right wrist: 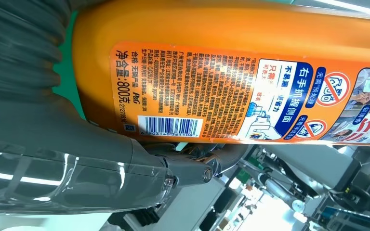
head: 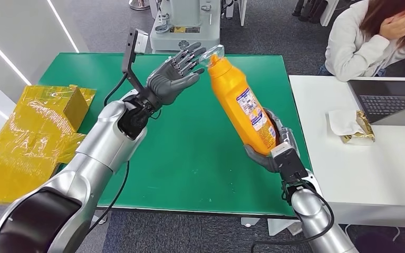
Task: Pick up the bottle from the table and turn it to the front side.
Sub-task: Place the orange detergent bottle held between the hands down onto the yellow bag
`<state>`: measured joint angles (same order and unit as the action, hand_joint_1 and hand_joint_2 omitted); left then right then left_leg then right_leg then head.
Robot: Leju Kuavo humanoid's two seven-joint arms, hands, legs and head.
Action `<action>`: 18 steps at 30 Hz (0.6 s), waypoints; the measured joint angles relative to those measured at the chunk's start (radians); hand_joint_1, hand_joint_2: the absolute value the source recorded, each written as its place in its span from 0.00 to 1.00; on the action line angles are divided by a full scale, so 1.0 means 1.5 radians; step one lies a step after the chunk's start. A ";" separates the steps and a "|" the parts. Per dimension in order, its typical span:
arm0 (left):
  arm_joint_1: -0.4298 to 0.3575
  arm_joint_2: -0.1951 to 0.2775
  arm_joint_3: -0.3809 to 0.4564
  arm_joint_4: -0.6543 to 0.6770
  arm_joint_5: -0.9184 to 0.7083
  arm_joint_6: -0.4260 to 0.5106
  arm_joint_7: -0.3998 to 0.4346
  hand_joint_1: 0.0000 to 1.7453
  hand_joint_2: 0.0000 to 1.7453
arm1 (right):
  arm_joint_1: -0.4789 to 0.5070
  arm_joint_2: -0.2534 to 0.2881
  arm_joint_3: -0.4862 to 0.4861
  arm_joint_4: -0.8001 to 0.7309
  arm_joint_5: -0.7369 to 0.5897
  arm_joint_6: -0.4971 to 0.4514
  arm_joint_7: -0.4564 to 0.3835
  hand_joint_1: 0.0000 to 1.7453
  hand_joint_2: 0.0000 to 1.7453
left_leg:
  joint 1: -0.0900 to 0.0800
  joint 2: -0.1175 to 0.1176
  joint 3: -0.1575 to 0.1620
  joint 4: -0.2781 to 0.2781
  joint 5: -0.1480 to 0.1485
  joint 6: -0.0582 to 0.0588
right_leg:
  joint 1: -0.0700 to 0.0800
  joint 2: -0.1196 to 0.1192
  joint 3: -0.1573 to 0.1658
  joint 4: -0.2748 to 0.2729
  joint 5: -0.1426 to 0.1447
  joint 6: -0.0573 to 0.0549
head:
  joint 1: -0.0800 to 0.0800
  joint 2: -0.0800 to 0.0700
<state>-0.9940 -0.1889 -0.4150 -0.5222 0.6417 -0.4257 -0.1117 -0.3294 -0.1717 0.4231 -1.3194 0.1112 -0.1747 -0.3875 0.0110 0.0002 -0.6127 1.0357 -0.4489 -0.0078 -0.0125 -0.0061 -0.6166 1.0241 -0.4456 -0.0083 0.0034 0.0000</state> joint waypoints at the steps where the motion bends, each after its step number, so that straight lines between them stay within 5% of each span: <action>1: -0.004 -0.003 0.000 -0.004 0.007 0.001 0.004 0.00 1.00 | -0.001 0.001 0.000 0.001 0.002 -0.001 0.000 1.00 1.00 | 0.000 0.000 0.000 0.000 0.000 0.000 | 0.000 0.000 0.000 0.000 0.000 0.000 | 0.000 0.000; 18: -0.009 -0.026 -0.040 -0.019 -0.017 0.051 -0.029 0.00 1.00 | -0.032 0.018 0.003 0.042 0.031 -0.008 -0.002 1.00 1.00 | 0.000 0.000 0.000 0.000 0.000 0.000 | 0.000 0.000 0.000 0.000 0.000 0.000 | 0.000 0.000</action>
<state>-1.0075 -0.2277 -0.4751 -0.5512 0.6156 -0.3485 -0.1556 -0.3767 -0.1444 0.4275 -1.2568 0.1572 -0.1871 -0.3899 0.0111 0.0003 -0.6127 1.0356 -0.4489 -0.0078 -0.0125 -0.0061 -0.6167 1.0243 -0.4457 -0.0083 0.0034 0.0000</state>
